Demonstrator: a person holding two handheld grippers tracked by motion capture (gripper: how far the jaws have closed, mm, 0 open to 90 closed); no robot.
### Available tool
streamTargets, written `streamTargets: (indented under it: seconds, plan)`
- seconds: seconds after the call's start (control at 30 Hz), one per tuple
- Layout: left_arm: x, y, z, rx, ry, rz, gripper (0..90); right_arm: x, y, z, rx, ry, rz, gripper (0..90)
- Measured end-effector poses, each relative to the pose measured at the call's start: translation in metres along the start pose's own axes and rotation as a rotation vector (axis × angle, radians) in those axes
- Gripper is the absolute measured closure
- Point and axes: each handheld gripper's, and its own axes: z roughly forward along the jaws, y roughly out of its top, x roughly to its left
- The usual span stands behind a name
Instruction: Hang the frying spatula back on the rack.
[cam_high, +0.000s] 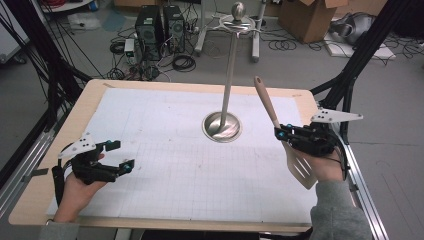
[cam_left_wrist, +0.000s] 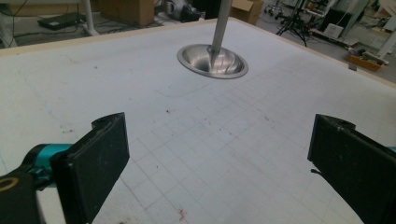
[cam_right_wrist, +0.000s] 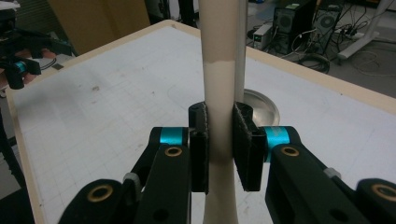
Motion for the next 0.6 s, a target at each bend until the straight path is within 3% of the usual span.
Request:
streamTargets:
  seconds: [0.23,0.6]
  plan:
    - [0.002,0.002,-0.005,-0.063,-0.021,-0.014,5.7,-0.002,0.023,0.002,-0.021,0.008,-0.018,78.3]
    - [0.003,0.001,-0.006,-0.072,-0.012,-0.033,1.7,-0.012,0.041,0.000,-0.047,0.032,-0.024,78.3]
